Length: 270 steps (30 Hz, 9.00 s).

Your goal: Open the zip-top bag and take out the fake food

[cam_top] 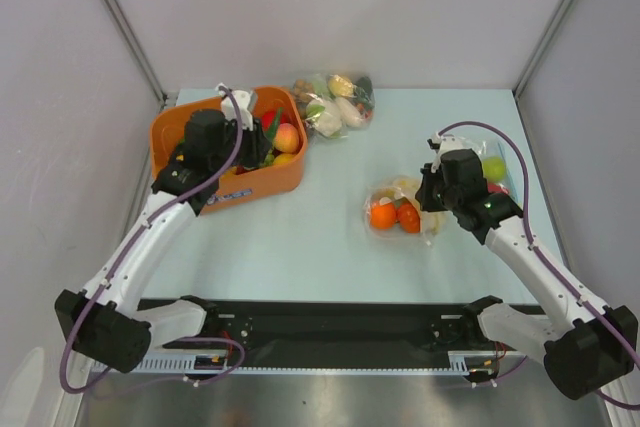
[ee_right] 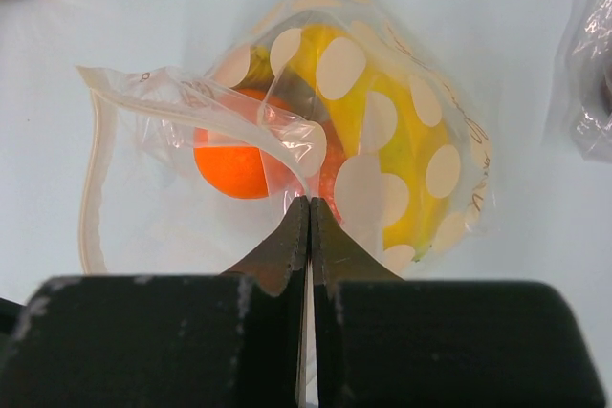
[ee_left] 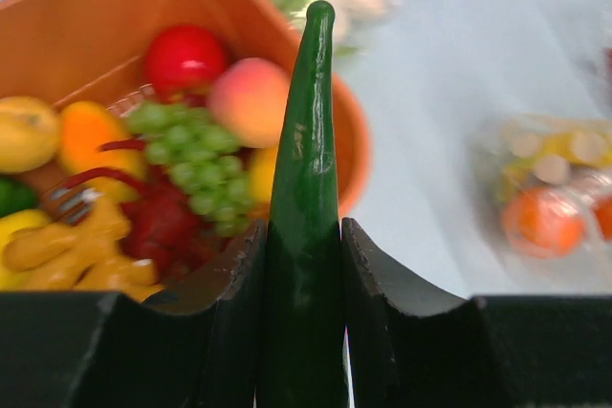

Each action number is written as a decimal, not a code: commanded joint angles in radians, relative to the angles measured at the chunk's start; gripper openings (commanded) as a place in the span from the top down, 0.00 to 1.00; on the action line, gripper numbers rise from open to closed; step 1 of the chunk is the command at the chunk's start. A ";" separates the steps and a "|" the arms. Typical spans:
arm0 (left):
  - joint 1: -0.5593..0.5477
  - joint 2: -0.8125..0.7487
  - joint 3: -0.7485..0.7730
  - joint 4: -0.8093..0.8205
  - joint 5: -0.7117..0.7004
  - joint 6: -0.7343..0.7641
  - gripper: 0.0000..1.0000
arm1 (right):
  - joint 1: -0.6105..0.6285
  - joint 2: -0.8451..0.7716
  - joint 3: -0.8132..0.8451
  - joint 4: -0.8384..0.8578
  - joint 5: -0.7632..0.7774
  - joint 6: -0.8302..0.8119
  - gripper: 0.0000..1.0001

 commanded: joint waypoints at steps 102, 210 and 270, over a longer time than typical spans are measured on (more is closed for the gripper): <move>-0.602 0.624 0.187 0.254 -0.025 -0.231 0.30 | -0.014 -0.019 -0.009 0.046 -0.110 0.113 1.00; -0.618 0.659 0.056 0.472 -0.008 -0.305 0.29 | -0.043 0.010 -0.052 0.127 -0.203 0.158 1.00; -0.587 0.414 -0.164 0.562 -0.077 -0.405 1.00 | -0.065 0.015 -0.089 0.140 -0.200 0.126 1.00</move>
